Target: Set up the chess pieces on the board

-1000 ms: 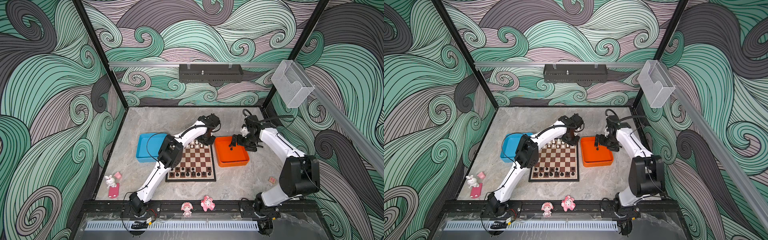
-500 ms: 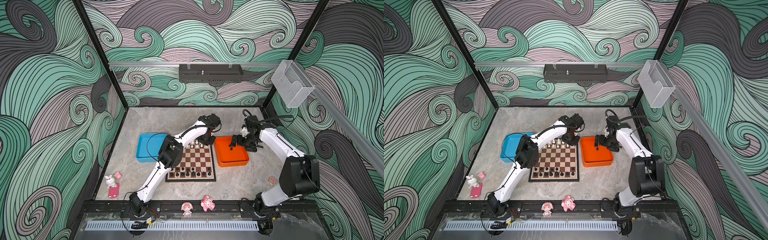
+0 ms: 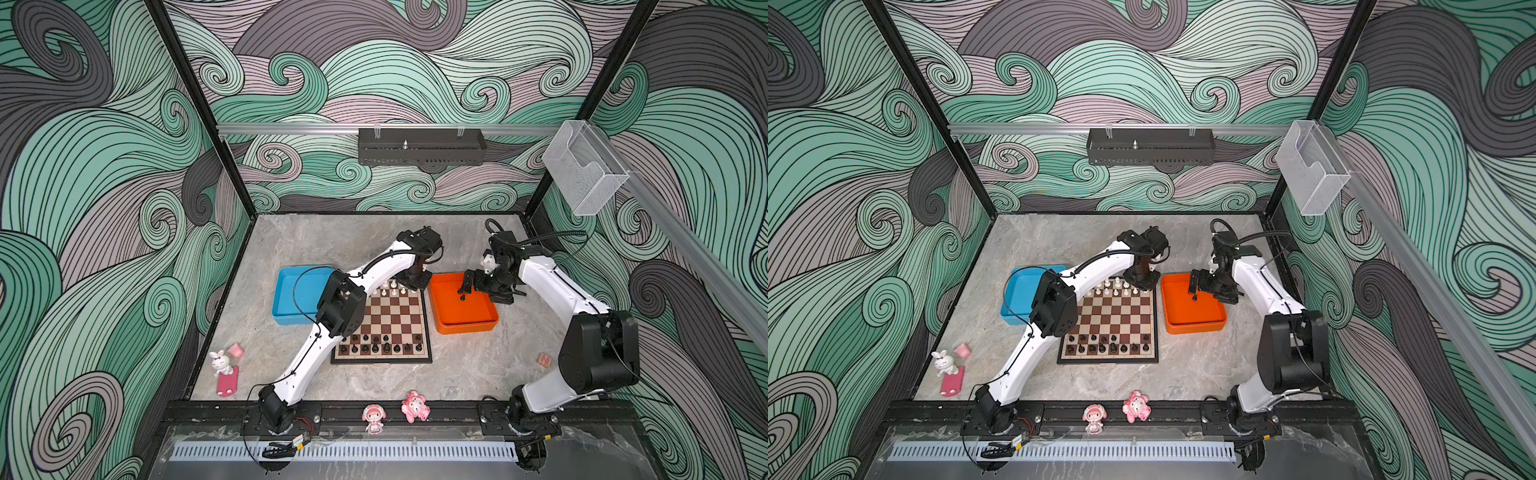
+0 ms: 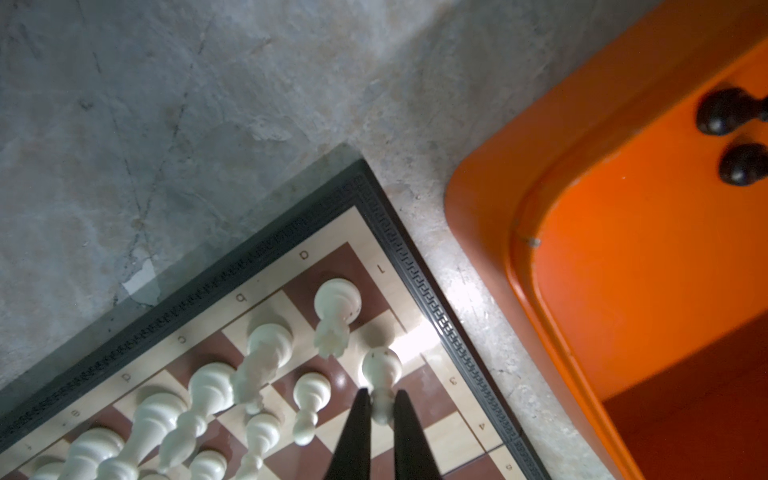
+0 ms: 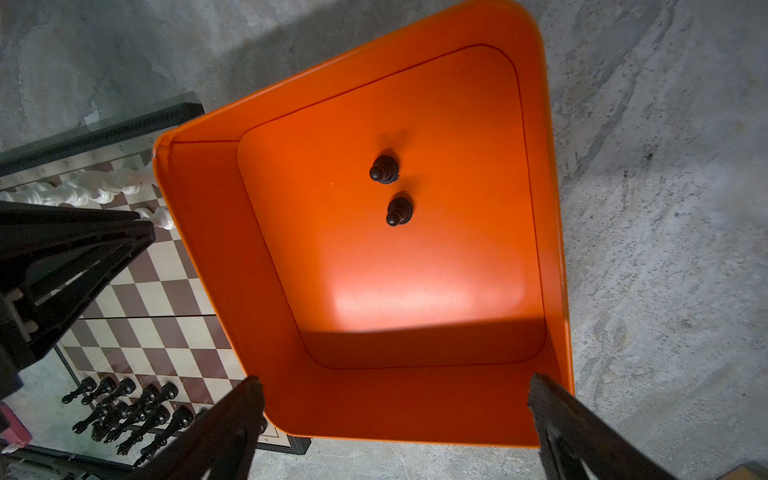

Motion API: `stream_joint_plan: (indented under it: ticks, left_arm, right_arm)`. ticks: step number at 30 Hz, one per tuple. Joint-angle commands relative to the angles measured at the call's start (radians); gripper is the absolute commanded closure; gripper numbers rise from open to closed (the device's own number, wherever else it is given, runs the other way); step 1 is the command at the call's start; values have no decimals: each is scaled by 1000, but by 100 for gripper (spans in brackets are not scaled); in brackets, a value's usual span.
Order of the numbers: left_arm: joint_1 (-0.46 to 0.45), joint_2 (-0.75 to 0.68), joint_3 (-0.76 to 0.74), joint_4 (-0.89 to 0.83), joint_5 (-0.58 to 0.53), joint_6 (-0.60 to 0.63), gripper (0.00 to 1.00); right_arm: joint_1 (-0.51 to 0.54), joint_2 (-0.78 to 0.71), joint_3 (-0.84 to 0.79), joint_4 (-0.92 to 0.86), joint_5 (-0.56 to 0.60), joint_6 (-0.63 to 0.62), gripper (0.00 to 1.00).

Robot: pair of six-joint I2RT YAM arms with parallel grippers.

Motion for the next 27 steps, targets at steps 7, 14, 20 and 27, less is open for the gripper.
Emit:
stream_joint_plan:
  ticks: [7, 14, 20, 27]
  left_arm:
    - [-9, 38, 33, -44, -21, 9, 88]
    - [-9, 43, 33, -42, -23, 8, 88]
    - [-9, 42, 35, -43, -27, 8, 88]
    - [-9, 42, 36, -47, -31, 8, 88]
  right_arm:
    - [-5, -6, -10, -3, -8, -3, 1]
    - [-6, -5, -10, -1, -7, -3, 1]
    - [-5, -5, -10, -1, -6, -3, 1]
    - [-6, -7, -11, -1, -6, -3, 1]
